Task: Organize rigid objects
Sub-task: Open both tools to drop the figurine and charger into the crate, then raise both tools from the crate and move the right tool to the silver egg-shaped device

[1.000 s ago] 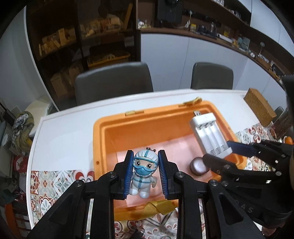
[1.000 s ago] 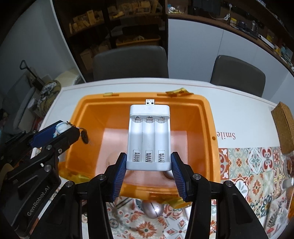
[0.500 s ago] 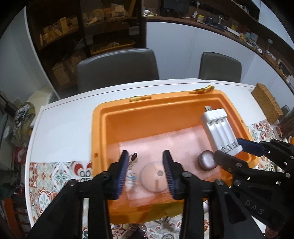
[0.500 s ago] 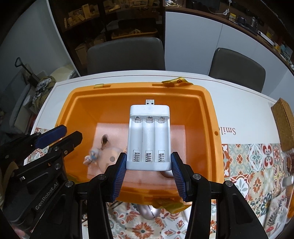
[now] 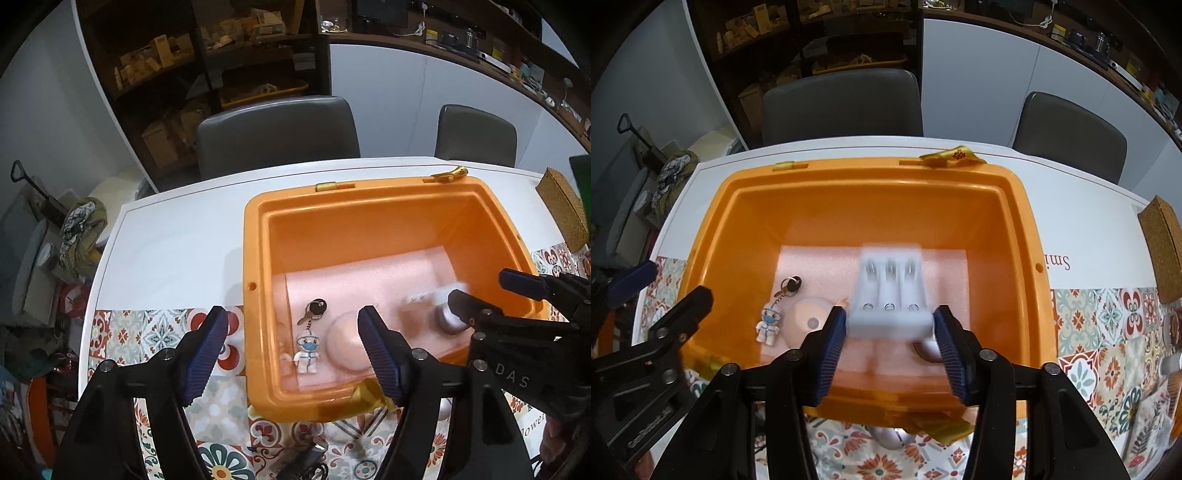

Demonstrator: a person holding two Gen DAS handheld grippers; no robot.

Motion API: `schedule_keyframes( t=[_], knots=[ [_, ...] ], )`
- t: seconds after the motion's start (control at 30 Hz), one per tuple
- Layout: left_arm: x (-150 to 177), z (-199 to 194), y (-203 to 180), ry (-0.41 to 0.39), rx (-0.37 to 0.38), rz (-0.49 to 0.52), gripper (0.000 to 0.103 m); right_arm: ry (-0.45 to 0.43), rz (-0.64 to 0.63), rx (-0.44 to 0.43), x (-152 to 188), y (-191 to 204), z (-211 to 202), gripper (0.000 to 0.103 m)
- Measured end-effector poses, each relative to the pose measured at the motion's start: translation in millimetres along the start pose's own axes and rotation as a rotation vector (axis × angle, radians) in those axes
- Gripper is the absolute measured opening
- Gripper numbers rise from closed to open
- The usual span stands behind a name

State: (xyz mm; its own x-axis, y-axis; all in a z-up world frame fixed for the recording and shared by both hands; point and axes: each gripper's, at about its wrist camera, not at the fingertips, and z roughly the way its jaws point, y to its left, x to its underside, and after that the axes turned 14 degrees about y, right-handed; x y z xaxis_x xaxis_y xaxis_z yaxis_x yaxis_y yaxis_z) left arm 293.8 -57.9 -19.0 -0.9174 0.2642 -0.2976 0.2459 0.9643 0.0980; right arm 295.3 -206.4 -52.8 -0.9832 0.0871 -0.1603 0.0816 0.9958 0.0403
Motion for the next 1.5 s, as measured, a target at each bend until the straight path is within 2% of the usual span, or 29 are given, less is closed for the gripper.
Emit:
schedule_keyframes(
  t=[0.2, 0.63, 1.07, 1.3, 1.5],
  knots=[
    [7.6, -3.7, 0.7, -0.003, 0.006, -0.007, 0.073, 0.009, 0.022, -0.005, 5.7, -5.4, 3.1, 0.066],
    [32.1, -24.5, 2.5, -0.011, 0.056, -0.044, 0.074, -0.092, 0.026, -0.02, 40.4, -12.0, -38.7, 0.066],
    [68.1, -51.3, -8.8, -0.078, 0.054, -0.043, 0.084, -0.2, -0.018, -0.018, 87.3, -9.7, -72.1, 0.066],
    [87.8, -44.8, -15.3, -0.067, 0.045, -0.038, 0.084, -0.236, -0.041, -0.007, 109.7, -9.2, -73.0, 0.066],
    [102.2, -37.7, -16.4, -0.047, 0.044, -0.054, 0.084, -0.234, -0.041, -0.035, 124.6, -11.8, -63.5, 0.066]
  ],
)
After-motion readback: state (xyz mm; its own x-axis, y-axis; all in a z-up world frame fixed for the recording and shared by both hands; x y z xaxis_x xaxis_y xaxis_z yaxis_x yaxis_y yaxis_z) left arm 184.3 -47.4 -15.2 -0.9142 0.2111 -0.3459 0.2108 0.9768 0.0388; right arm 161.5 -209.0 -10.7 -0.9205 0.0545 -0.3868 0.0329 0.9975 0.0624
